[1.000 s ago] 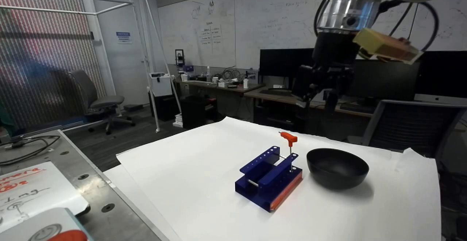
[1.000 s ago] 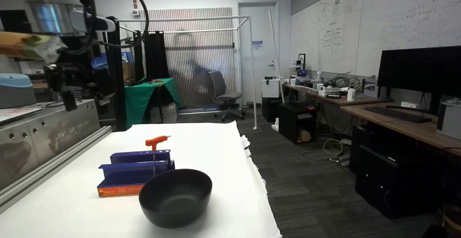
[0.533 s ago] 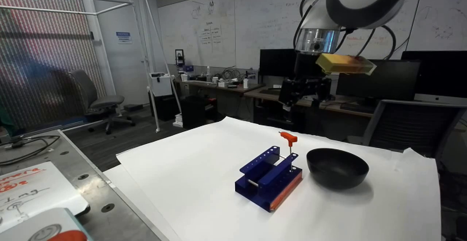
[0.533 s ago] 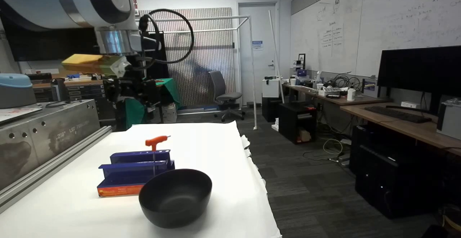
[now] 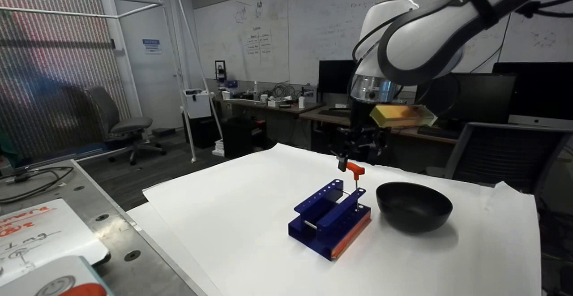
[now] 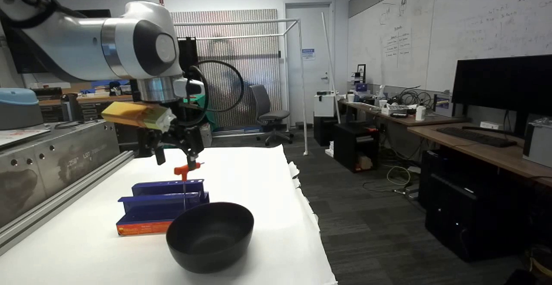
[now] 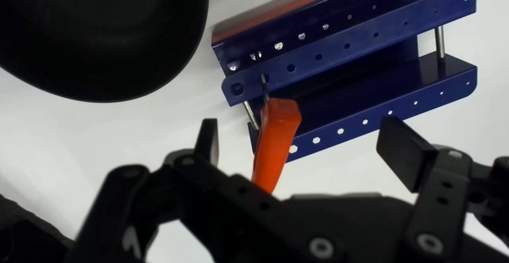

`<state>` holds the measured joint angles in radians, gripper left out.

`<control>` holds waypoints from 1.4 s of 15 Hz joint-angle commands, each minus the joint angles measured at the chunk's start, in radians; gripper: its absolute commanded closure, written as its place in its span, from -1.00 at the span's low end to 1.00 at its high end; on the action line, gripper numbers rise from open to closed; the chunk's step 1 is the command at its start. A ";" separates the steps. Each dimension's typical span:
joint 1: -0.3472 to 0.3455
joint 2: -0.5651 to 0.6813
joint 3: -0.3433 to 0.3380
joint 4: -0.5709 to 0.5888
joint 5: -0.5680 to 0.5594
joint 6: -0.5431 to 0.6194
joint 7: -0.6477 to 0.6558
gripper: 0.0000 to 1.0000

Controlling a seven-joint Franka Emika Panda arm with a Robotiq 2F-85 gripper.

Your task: Pick up the orange object and put it in the bowl.

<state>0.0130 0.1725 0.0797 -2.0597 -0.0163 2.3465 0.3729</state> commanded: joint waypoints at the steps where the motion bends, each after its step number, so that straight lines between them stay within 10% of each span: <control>1: 0.032 0.076 -0.028 0.054 -0.003 0.042 0.007 -1.00; 4: 0.044 0.096 -0.040 0.066 -0.007 0.029 0.013 -1.00; 5: 0.049 0.097 -0.046 0.068 -0.016 0.021 0.018 -0.50; 14: 0.067 0.040 -0.066 0.058 -0.029 -0.070 0.027 0.78; 21: 0.067 -0.162 -0.053 -0.024 -0.018 -0.102 0.028 0.80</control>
<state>0.0642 0.1708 0.0267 -2.0148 -0.0257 2.2813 0.3804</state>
